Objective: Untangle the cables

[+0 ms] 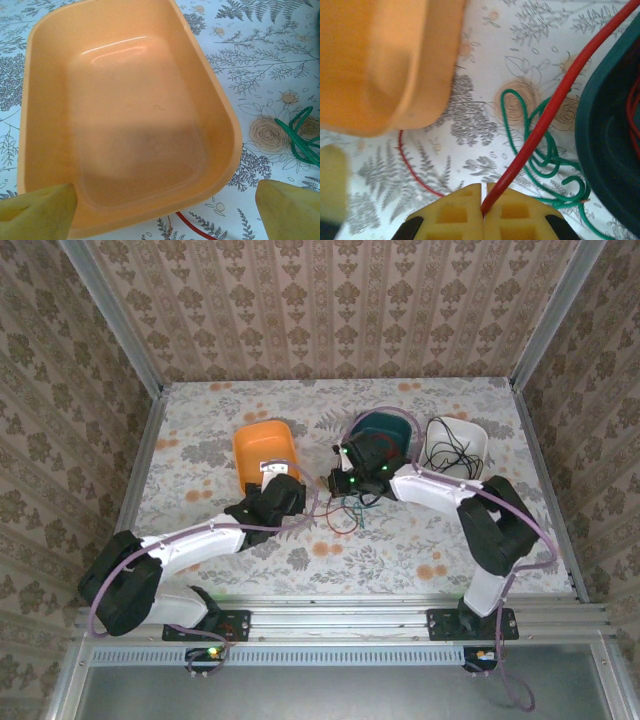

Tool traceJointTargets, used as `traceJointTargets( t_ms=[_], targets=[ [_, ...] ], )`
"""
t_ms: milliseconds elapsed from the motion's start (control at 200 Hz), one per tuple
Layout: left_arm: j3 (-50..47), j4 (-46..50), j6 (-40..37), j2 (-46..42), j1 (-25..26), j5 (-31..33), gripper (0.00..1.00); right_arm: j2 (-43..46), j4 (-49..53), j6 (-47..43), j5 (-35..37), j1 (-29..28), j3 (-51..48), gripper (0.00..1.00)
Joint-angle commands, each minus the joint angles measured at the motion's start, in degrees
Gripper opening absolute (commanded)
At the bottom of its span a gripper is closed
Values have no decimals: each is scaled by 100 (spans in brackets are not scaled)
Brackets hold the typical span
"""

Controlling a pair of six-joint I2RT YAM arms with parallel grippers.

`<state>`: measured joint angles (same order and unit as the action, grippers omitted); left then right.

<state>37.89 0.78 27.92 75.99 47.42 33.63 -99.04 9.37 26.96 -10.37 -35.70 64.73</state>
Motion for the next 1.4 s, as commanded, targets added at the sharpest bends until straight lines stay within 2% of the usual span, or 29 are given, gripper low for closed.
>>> traceJointTargets(
  t_ms=[0, 115, 205, 500, 570, 845, 1010, 1220, 1395],
  targets=[
    [-62, -78, 140, -145, -56, -23, 93, 687, 9, -151, -409, 20, -76, 0],
    [-80, -102, 188, -172, -86, -14, 93, 1276, 274, -267, -486, 20, -66, 0],
    [-71, -104, 159, -130, -75, 2, 94, 1770, 549, -359, -253, 33, 50, 0],
    [-62, -78, 170, -51, -74, 21, 94, 2926, 1154, -880, 1106, 504, 965, 0],
    [-62, -94, 166, -24, -66, -4, 94, 2983, 1132, -956, 1347, 726, 1091, 0],
    [-27, -163, 68, 81, -40, -158, 95, 2592, 721, -970, 1338, 1442, 1234, 0],
    [24, -239, -93, 144, -13, -339, 95, 2271, 432, -1094, 1722, 1540, 1534, 0],
    [70, -220, -137, 210, -13, -344, 95, 2300, 270, -1351, 1727, 1583, 2308, 0],
    [87, -223, -156, 280, -18, -366, 95, 2344, 272, -1468, 1819, 1636, 2550, 0]
  ],
)
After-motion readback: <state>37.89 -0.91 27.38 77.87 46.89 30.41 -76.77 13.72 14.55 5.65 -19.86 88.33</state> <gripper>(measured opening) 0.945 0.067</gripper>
